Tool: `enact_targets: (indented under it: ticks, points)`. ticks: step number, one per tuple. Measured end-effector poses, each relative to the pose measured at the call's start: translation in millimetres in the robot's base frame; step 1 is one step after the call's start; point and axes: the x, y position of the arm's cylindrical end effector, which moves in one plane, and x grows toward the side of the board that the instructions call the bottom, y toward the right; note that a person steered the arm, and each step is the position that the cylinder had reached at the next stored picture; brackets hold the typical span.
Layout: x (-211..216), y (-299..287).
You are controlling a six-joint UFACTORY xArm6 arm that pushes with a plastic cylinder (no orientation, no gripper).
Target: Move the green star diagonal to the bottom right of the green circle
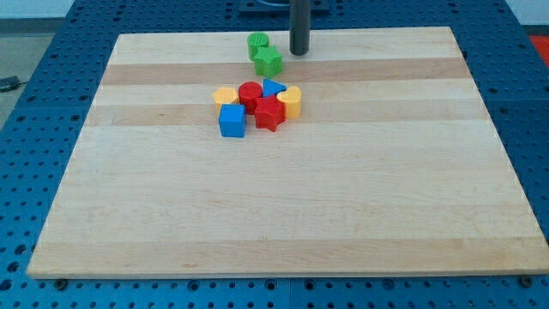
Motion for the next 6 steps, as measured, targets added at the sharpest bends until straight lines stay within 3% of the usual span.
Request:
enact_targets:
  ticks: [2, 4, 6]
  points:
    - [15.1, -67.6]
    - [51.7, -73.4]
    - [27.3, -72.4]
